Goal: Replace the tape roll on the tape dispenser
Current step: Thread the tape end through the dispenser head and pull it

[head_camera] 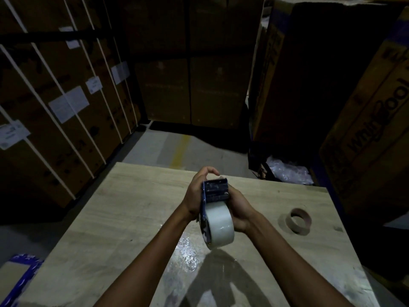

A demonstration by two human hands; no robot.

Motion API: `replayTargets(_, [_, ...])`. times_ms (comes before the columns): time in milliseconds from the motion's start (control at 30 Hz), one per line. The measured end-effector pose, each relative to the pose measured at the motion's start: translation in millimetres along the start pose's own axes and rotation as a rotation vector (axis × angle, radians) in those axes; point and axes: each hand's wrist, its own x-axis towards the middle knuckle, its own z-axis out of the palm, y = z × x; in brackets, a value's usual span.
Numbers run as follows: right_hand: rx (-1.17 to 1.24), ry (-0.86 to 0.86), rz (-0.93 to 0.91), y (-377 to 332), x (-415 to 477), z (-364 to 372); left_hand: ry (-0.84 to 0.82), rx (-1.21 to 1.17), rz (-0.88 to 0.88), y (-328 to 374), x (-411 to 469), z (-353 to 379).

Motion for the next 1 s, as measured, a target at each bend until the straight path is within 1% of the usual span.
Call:
replayTargets(133, [0.156,-0.048,0.145,31.1,-3.5,-4.1,0.061,-0.190,-0.008,5.6,-1.7,-4.7])
replayTargets(200, [0.241,-0.078,0.184,43.1,-7.7,1.7,0.077,-0.265,-0.025,9.0,-0.4,-9.9])
replayTargets(267, [0.309,-0.062,0.130,47.3,-10.7,13.6,0.060,-0.309,-0.040,11.5,-1.7,-12.7])
replayTargets(333, [0.322,-0.018,0.055,48.3,-8.6,16.8,0.024,-0.319,-0.056,12.7,-5.6,-17.2])
replayTargets(467, [0.348,-0.155,0.107,49.4,-3.9,16.7,-0.084,-0.251,-0.119,15.2,-11.7,-38.0])
replayTargets(567, [0.289,-0.148,0.111,51.6,-2.2,8.8,-0.164,-0.208,-0.147,20.5,-16.4,-52.2])
replayTargets(634, [0.308,-0.112,0.109,50.2,-4.6,9.7,-0.190,-0.152,-0.128,24.0,-18.0,-59.6])
replayTargets(800, [0.333,0.005,0.109,43.8,-10.2,13.6,-0.147,-0.001,-0.032,31.0,-19.2,-80.6])
replayTargets(900, [0.346,0.048,0.091,43.7,-11.7,11.1,-0.170,0.113,-0.046,30.9,-20.1,-92.4])
replayTargets(1000, [0.325,0.045,0.059,46.0,-8.7,3.7,-0.180,0.144,-0.094,29.2,-20.1,-99.7])
